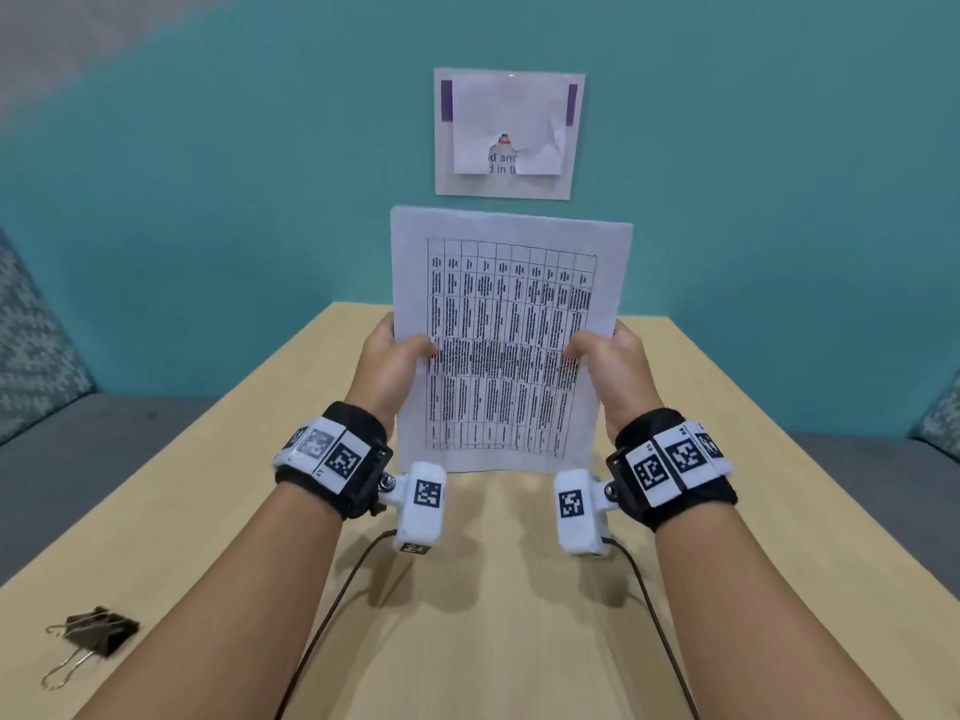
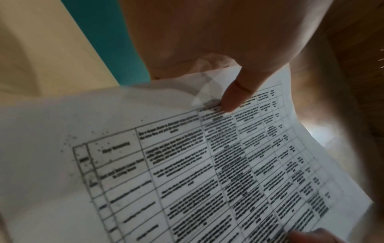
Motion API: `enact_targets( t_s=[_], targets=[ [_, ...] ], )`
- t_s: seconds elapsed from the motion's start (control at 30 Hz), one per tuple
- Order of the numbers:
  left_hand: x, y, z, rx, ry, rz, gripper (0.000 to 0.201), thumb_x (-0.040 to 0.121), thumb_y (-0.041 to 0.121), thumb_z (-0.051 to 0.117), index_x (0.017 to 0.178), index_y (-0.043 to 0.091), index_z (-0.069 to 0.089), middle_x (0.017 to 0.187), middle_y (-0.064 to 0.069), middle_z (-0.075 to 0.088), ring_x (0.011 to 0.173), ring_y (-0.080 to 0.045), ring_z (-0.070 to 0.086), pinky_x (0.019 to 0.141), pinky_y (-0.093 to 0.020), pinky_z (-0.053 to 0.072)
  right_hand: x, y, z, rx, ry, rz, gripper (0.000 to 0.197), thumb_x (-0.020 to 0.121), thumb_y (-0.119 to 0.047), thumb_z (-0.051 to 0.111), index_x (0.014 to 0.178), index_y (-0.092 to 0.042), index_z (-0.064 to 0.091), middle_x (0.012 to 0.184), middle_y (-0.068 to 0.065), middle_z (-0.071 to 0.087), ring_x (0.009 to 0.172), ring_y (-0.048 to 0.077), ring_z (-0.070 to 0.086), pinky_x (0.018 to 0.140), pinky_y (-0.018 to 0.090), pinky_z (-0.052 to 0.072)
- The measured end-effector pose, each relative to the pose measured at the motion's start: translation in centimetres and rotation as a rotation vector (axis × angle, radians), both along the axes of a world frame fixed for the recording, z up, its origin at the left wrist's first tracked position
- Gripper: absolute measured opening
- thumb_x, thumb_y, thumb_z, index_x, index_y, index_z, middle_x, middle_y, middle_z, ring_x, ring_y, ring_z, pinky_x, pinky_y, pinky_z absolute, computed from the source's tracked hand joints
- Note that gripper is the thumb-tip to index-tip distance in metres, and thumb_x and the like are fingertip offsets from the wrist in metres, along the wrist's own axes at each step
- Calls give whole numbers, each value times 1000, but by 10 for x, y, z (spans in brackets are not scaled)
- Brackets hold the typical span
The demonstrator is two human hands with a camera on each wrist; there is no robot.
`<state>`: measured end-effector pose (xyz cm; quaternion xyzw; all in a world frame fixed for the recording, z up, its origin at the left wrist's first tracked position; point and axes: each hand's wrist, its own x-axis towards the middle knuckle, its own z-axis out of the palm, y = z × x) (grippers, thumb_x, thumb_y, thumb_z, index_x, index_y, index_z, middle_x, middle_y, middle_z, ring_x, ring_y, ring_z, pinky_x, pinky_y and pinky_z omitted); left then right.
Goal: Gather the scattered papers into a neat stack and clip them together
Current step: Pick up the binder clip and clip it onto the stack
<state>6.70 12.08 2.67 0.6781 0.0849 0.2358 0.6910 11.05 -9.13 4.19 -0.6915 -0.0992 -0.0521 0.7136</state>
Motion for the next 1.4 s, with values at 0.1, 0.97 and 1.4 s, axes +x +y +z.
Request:
enact_targets(
  t_s=[0.1,0.97,1.4],
  targets=[
    [1,1,-6,-3,12,-19,44,90,-6,55,130,12,62,121,0,74,110,-21,69,96,-37,53,2,3,-5,16,16,-4,29,83,4,50,93,-20,63,96,-5,67,91,20,57,86,35,47],
    [4,1,-19,-68,54,-48,26,93,-3,56,106,14,71,112,-4,77,100,-25,71,90,-38,55,9,-2,-22,89,15,43,33,86,1,69,116,-12,67,109,1,76,102,19,71,91,35,54],
    [-46,27,13,179,215,-30,15,91,-1,68,105,6,72,98,-9,78,77,-22,71,69,-33,57,-4,1,-9,-55,-67,40,21,90,-2,69,108,-11,68,108,8,74,103,26,71,98,47,54]
  ],
)
